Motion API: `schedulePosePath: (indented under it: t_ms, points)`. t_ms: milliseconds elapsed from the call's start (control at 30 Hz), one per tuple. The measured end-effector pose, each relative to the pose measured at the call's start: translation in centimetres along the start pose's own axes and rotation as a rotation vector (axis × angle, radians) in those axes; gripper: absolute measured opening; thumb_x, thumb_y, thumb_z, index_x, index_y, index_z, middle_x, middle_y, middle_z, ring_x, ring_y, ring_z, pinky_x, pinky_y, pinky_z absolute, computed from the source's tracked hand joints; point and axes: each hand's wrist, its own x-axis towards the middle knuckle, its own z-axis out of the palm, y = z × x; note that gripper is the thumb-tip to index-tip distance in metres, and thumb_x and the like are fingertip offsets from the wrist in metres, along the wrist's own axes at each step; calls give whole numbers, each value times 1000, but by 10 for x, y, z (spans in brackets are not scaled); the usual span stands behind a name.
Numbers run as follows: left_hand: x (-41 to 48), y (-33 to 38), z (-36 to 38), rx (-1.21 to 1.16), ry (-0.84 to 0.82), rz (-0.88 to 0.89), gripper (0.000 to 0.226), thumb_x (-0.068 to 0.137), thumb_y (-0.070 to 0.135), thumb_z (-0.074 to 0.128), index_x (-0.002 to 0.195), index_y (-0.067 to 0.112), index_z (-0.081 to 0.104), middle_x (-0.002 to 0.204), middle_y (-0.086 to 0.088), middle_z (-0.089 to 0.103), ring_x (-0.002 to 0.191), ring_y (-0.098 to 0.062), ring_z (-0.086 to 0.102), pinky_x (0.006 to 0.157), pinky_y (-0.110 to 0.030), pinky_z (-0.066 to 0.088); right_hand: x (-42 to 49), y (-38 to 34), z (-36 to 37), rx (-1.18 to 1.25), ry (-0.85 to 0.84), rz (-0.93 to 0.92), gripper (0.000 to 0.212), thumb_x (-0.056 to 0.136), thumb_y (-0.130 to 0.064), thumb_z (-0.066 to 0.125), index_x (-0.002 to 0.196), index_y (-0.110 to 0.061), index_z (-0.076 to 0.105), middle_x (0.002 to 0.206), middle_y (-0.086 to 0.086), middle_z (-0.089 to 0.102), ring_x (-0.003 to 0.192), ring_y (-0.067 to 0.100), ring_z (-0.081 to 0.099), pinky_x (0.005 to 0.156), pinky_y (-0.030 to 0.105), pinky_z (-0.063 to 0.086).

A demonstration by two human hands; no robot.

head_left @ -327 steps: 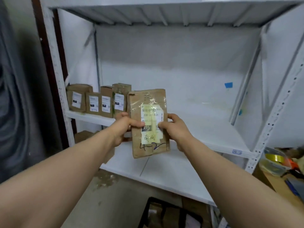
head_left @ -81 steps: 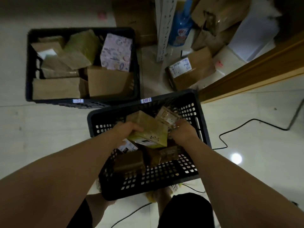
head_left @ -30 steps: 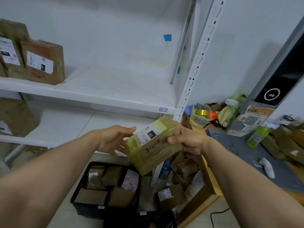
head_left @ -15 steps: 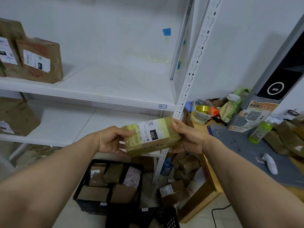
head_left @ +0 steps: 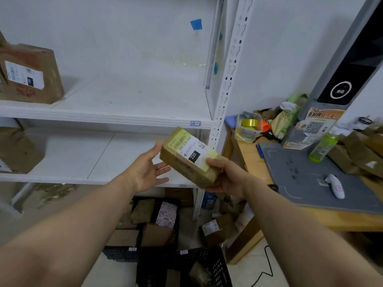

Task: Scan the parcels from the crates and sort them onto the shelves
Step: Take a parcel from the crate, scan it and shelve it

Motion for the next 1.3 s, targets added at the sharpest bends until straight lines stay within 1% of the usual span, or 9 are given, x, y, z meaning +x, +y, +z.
schedulePosePath:
  t_ms: [167,367,467,567,800,900,1067,1167,1300]
  points:
    - [13,-43,55,-30,6,-41,51,75,38,79,120,19,67,109,-4,71,119,-29,61,110,-60,41,-2,18,-13,12,-8,65,69,78,-43,82,137,-24,52,132,17,63,116,38,65,97,53,54]
    - [35,-80,103,59,76,-82,58,75,20,82,128,15,62,117,-7,71,110,-28,64,83,-47,58,-23,37,-65,-89,90,191,54,84,-46,77,128,-25,53,127,13,63,118,36,61,99,52,53]
    - [55,-98,117,206,169,-79,102,47,26,100,136,14,51,115,-7,74,106,-28,70,76,-44,61,-16,46,-95,-277,320,163,37,88,-35,76,118,-20,61,112,7,68,101,25,69,82,41,60]
    - [85,-117,122,281,224,-72,127,23,29,103,136,17,45,116,-7,73,104,-29,71,81,-51,61,-4,55,-138,-433,613,86,17,90,-21,70,105,-17,66,99,8,69,91,26,68,81,43,61]
    - [119,-139,158,348,272,-99,94,63,9,92,133,20,30,120,-6,63,109,-26,63,94,-50,54,6,64,-231,-748,809,119,32,96,-17,55,125,-3,50,101,12,57,86,28,58,72,39,54]
    - [135,-152,163,397,274,-125,91,68,8,90,135,20,30,120,-5,62,108,-24,61,88,-45,52,20,80,-256,-790,820,192,43,95,-18,52,135,-5,42,126,20,53,108,37,58,92,49,54]
    - [152,-171,158,447,273,-164,103,61,11,93,139,23,27,123,-3,61,114,-25,58,107,-54,45,36,98,-272,-779,801,264,63,94,-16,57,148,-1,27,137,22,49,119,39,55,97,50,52]
    - [155,-181,152,455,297,-202,104,60,13,94,140,24,28,123,-3,61,116,-26,56,108,-54,44,43,106,-280,-767,776,306,62,95,-8,55,150,-2,26,134,22,53,117,38,57,90,44,53]
    - [151,-188,142,510,353,-226,126,31,35,97,137,28,31,123,1,61,116,-26,58,104,-52,49,45,111,-285,-744,764,301,34,94,-5,56,127,-2,47,112,17,58,107,35,61,80,38,47]
